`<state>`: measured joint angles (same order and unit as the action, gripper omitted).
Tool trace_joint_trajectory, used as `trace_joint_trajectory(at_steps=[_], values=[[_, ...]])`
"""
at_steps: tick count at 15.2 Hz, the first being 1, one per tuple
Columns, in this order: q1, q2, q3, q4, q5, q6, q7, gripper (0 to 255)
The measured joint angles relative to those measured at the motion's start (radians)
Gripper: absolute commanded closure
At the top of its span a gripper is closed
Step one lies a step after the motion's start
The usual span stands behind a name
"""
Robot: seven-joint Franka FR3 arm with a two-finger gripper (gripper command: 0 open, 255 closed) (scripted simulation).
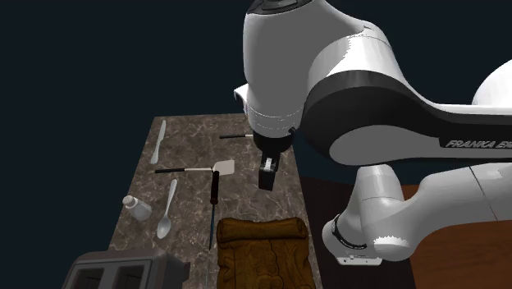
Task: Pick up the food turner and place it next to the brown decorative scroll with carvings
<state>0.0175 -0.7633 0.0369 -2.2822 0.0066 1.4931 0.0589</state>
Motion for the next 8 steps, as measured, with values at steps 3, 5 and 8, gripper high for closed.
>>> trace_joint_trajectory(at_steps=[3, 5, 8], values=[[-0.004, -0.007, -0.025, -0.031, -0.017, 0.028, -0.034, 0], [-0.012, -0.004, -0.066, -0.054, -0.043, 0.061, -0.087, 0], [-0.023, -0.011, -0.123, -0.113, -0.081, 0.123, -0.163, 0]])
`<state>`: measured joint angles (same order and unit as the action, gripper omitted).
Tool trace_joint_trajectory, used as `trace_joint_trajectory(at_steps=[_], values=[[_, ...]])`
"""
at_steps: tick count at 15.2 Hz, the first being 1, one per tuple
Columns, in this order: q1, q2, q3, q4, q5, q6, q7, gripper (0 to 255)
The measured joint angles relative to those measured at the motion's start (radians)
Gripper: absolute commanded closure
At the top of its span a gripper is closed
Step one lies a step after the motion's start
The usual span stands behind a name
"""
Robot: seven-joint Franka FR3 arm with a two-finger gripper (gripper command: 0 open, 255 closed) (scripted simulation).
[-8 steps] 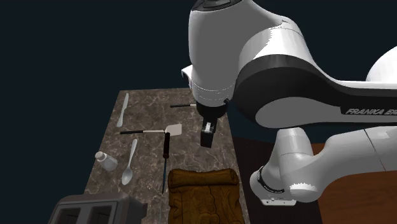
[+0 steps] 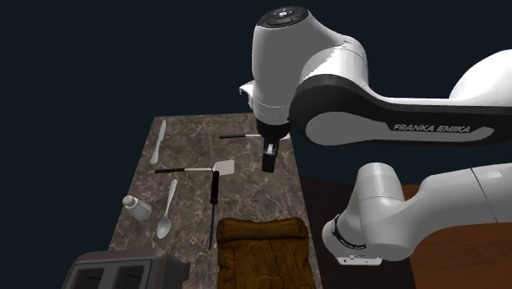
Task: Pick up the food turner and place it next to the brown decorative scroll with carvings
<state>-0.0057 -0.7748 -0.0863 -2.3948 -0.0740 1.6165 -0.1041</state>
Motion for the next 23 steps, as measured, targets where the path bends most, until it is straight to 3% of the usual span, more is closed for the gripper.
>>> trace_joint_trajectory(at_steps=[7, 13, 17, 23], values=[[-0.032, 0.091, -0.167, -0.067, -0.091, 0.189, -0.202, 0], [-0.031, 0.249, -0.307, -0.042, -0.119, 0.352, -0.371, 0], [-0.019, 0.368, -0.403, -0.001, -0.103, 0.447, -0.499, 0], [0.011, 0.552, -0.517, 0.068, -0.019, 0.567, -0.683, 0]])
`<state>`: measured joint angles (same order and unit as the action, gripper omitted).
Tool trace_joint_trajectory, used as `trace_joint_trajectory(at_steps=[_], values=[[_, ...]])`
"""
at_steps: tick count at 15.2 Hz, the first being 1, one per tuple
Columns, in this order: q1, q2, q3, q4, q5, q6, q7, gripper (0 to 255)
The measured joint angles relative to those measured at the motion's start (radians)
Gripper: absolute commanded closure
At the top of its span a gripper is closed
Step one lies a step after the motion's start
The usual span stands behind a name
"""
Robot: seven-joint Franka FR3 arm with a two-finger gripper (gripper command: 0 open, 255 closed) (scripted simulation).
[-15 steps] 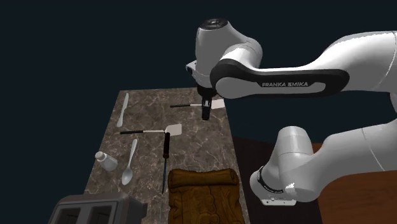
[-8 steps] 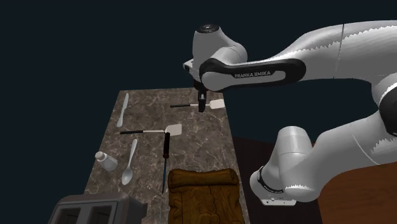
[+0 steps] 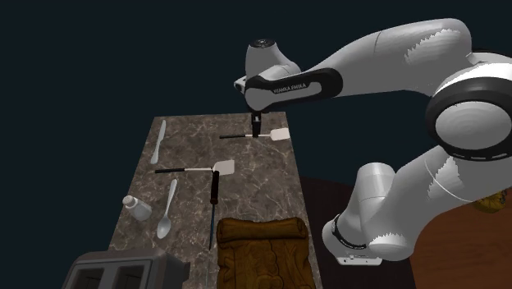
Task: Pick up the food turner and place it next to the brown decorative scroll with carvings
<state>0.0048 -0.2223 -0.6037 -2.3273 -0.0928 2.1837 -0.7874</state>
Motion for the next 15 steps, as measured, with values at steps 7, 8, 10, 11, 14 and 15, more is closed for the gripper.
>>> trace_joint_trajectory(at_steps=[7, 8, 10, 11, 14, 15], values=[[0.011, 0.069, -0.021, -0.035, 0.041, 0.095, -0.038, 0], [0.011, 0.073, -0.023, -0.036, 0.045, 0.1, -0.042, 0], [0.012, 0.075, -0.023, -0.038, 0.046, 0.104, -0.042, 0], [0.012, 0.076, -0.023, -0.038, 0.046, 0.105, -0.043, 0], [0.012, 0.076, -0.023, -0.038, 0.046, 0.106, -0.043, 255], [0.012, 0.076, -0.023, -0.038, 0.046, 0.106, -0.043, 255]])
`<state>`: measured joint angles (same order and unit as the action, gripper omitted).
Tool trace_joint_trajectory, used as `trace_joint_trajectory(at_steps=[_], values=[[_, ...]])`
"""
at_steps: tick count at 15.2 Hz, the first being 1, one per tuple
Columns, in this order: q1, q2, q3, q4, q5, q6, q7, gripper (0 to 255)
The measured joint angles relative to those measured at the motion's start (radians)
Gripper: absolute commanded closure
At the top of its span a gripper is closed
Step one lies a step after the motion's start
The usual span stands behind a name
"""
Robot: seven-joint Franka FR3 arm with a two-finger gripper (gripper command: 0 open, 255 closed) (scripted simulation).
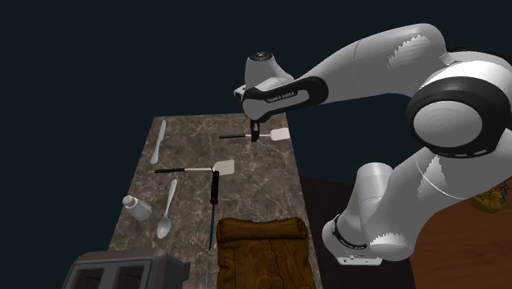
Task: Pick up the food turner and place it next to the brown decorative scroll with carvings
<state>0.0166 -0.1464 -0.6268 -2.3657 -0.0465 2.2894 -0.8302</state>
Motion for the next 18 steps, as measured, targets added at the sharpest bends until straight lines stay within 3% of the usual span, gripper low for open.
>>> trace_joint_trajectory(at_steps=[9, 18], values=[[0.0, 0.0, 0.0, 0.0, 0.0, 0.0, 0.0, 255], [-0.008, -0.067, 0.021, 0.059, -0.04, -0.116, 0.035, 255]])
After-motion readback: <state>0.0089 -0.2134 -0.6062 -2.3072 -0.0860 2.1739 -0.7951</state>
